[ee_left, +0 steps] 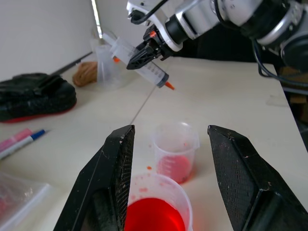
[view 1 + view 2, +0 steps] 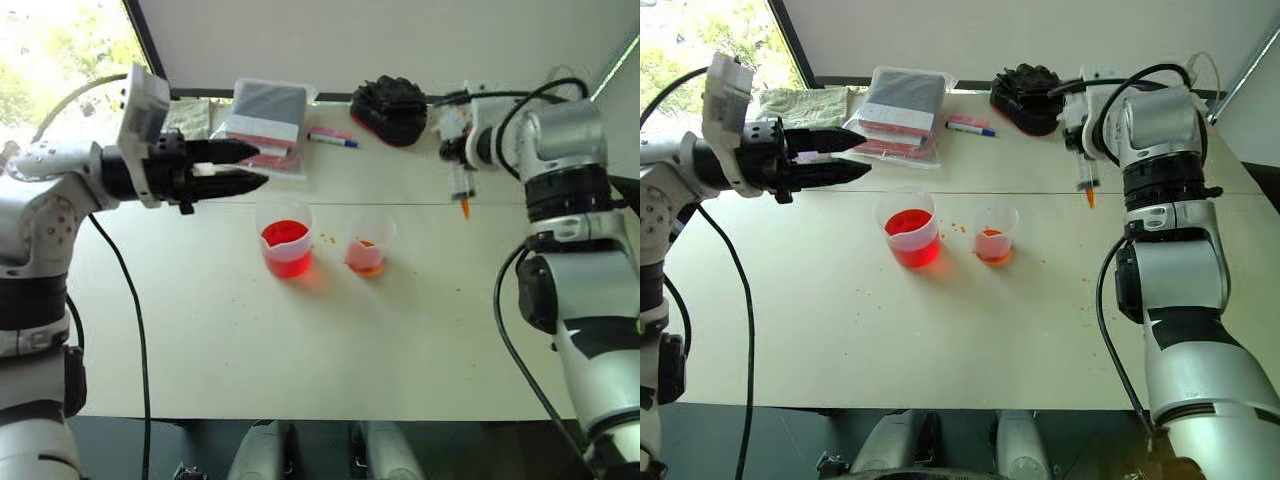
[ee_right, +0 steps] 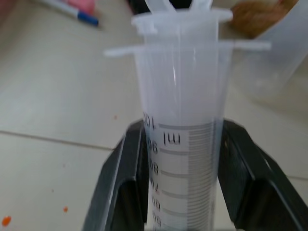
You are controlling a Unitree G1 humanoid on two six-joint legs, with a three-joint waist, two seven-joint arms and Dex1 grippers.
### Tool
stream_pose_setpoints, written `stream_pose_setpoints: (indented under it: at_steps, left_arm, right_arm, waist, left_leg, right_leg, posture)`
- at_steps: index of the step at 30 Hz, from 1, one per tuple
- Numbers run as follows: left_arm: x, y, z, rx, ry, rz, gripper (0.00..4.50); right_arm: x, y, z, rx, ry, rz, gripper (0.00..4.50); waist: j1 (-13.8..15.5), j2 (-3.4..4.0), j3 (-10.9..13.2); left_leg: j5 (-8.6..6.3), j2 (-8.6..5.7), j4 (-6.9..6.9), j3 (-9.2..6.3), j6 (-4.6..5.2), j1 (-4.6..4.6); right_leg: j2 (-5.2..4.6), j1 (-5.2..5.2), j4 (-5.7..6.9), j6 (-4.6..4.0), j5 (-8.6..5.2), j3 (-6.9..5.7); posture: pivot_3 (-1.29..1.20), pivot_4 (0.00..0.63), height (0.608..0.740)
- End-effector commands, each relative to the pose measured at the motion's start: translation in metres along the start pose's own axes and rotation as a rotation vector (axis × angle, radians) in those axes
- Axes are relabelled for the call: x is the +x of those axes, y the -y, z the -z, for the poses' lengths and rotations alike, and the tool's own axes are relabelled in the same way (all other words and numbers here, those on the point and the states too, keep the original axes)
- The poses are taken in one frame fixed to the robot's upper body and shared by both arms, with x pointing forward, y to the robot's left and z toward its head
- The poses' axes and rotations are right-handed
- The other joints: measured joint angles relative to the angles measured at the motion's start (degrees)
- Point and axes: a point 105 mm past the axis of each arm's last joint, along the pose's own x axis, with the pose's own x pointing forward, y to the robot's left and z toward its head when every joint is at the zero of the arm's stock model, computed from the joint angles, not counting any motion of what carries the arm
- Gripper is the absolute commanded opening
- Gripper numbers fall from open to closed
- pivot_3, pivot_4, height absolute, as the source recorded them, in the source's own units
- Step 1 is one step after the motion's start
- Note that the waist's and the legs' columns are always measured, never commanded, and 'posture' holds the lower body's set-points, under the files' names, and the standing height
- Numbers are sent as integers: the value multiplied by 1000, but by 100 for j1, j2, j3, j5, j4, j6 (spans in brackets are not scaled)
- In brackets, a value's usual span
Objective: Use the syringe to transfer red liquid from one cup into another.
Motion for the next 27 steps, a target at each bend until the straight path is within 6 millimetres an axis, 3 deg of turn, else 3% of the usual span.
stream_pose_setpoints:
  at_steps: [1, 5, 8, 10, 14, 21, 27]
  left_arm:
    - [-3, -10, -18, 44, 47, -32, 2524]
    - [-3, -19, -33, 65, 71, -51, 2524]
    - [-6, -28, -48, 99, 78, -79, 2524]
    - [-9, -30, -54, 96, 84, -79, 2524]
    - [-18, -38, -74, 63, 110, -131, 2524]
    - [-29, -39, -76, 49, 36, -143, 2524]
    - [-23, -36, -66, 9, -12, -95, 2524]
  right_arm:
    - [-30, -26, -69, 55, 404, -139, 1348]
    - [-58, -68, -94, 169, 631, -371, 1348]
    - [-83, -100, -101, 293, 789, -564, 1348]
    - [-84, -110, -97, 343, 790, -610, 1348]
    - [-89, -154, -82, 445, 794, -781, 1348]
    - [-89, -210, -53, 440, 752, -912, 1348]
    - [-90, -236, -42, 395, 753, -957, 1348]
  waist:
    - [-9, 0, 0]
    - [-13, 0, 0]
    - [18, -2, 0]
    - [23, -2, 0]
    - [30, -9, -3]
    - [-5, -6, -2]
    - [22, -8, -2]
  left_leg:
    - [2, 2, 0, 1, -3, 0]
    - [8, 16, 1, -3, -13, 1]
    - [8, 17, 1, -9, -13, 0]
    - [8, 15, 2, -6, -13, 0]
    - [8, 12, 7, -13, -12, 0]
    - [10, 14, 4, -11, -17, 0]
    - [19, 12, 8, -12, -31, 0]
  right_leg:
    - [4, -1, 2, 0, 0, 1]
    - [26, -3, 11, 0, 0, 3]
    - [31, 0, 12, 0, 0, 1]
    - [29, 1, 15, 0, 0, 2]
    - [28, 8, 14, 0, 0, -2]
    - [33, 1, 17, 0, 0, 0]
    - [32, 4, 17, 0, 0, 0]
  posture:
    - [0, 150, 740]
    - [0, 150, 740]
    - [0, 150, 740]
    - [0, 150, 740]
    - [0, 150, 740]
    - [0, 150, 740]
    - [0, 150, 740]
